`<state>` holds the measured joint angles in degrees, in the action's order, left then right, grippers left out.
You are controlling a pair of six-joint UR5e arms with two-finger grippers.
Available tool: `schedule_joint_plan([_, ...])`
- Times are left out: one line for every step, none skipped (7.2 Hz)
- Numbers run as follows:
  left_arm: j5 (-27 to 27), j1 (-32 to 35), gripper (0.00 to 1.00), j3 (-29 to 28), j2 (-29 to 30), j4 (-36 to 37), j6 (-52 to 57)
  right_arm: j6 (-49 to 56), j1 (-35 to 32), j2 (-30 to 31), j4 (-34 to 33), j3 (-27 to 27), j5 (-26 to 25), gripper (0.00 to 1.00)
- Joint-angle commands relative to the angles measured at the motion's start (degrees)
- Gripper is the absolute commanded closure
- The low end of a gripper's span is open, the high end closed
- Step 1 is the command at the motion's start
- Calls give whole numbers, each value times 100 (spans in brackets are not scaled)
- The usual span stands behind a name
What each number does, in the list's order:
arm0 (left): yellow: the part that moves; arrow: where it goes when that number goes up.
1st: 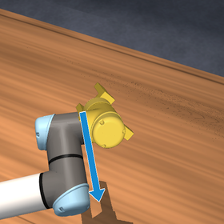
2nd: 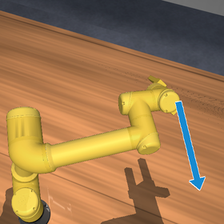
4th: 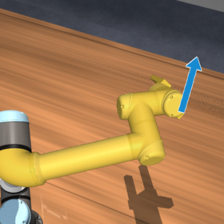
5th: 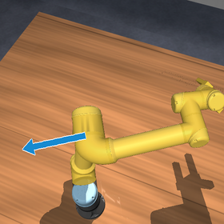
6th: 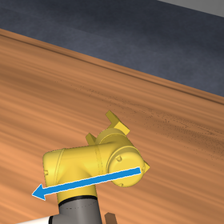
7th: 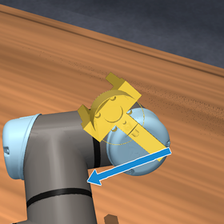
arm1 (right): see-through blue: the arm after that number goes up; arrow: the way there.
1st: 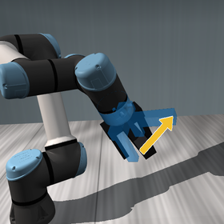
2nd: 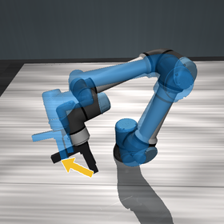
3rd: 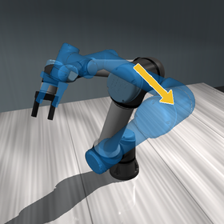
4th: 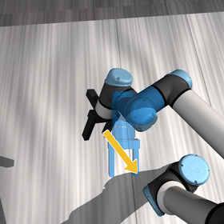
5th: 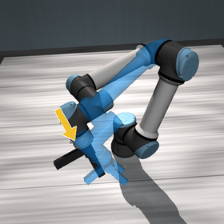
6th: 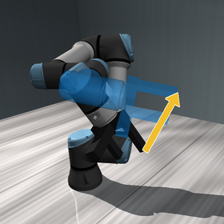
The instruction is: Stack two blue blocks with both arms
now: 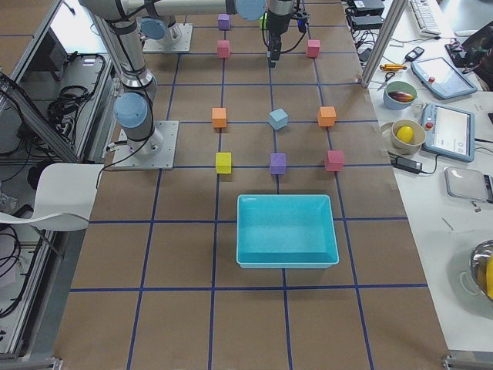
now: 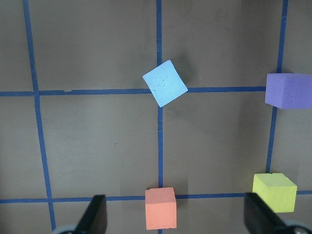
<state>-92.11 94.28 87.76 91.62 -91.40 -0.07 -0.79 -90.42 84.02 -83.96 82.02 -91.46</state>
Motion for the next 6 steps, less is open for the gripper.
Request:
schedule_joint_plan([0,3,0,13,-12,0,-2,0,-11,0,3,16,-3,0])
schedule_joint_plan([0,3,0,-22,-30,-9,-2,0,-11,0,3,7,-3,0])
schedule_joint_plan([17,12,0,-5,-73,-114,16,0,-11,9,11,7,-3,0])
schedule_joint_plan([9,20,0,-22,-74,-115,-19,0,-19,-9,3,16,-3,0])
schedule_joint_plan([0,21,0,-22,-56,-115,-19,8,-19,-17,-15,24,-3,0])
schedule_joint_plan([17,-32,0,-39,-56,-106,-2,8,-11,-9,11,33,-12,0])
